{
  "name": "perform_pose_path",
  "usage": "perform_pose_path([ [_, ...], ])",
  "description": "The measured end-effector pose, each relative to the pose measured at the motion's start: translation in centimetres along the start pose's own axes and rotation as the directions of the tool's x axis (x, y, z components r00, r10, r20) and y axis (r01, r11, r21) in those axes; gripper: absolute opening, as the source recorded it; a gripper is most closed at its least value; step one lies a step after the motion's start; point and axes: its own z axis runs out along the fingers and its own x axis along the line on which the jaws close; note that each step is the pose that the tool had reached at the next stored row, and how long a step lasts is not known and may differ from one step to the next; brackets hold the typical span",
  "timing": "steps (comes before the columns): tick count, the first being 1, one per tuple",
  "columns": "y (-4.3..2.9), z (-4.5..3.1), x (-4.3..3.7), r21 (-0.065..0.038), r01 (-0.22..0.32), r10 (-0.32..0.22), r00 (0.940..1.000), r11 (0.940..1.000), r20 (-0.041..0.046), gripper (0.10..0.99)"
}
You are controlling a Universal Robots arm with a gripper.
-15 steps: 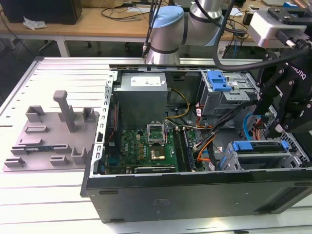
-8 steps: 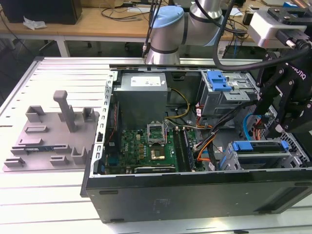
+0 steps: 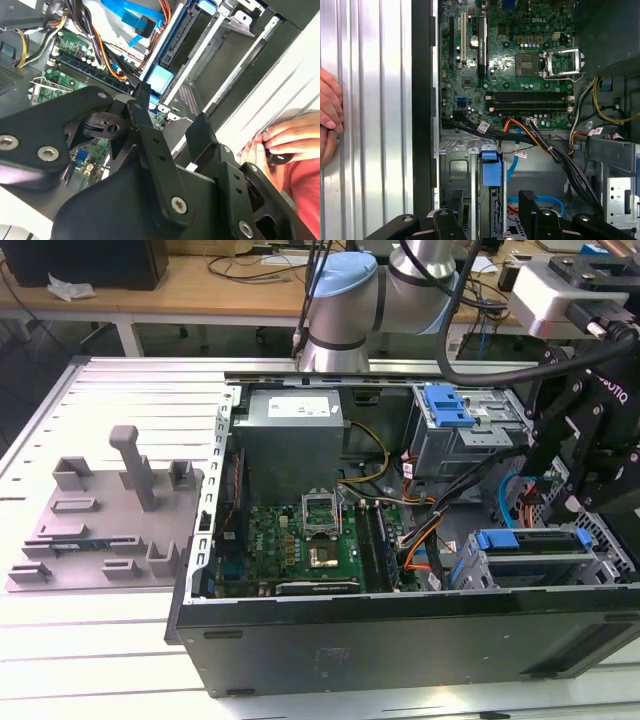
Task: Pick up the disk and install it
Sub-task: 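Insert the first disk wire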
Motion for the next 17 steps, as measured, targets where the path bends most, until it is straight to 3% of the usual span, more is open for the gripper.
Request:
perform_pose_path([
  [3, 0.0, -0.02, -0.59, 0.001, 0.0, 0.0, 0.9978, 1.0, -0.0661, 0.565],
  [4, 0.02, -0.02, -1.16, 0.001, 0.0, 0.0, 0.9956, 1.0, -0.0932, 0.565],
  [5, 0.02, -0.02, -1.55, 0.001, 0.0, 0.0, 0.9946, 1.0, -0.1036, 0.565],
  [6, 0.02, -0.03, -1.94, 0.001, 0.0, 0.0, 0.994, 1.0, -0.109, 0.565],
  [11, 0.04, -0.04, -4.88, 0.001, 0.0, 0.0, 0.993, 1.0, -0.1183, 0.565],
  [14, 0.07, -0.05, -7.64, 0.001, 0.0, 0.0, 0.992, 1.0, -0.1266, 0.565],
  [17, 0.08, -0.07, -9.34, 0.001, 0.0, 0.0, 0.9916, 1.0, -0.1291, 0.565],
])
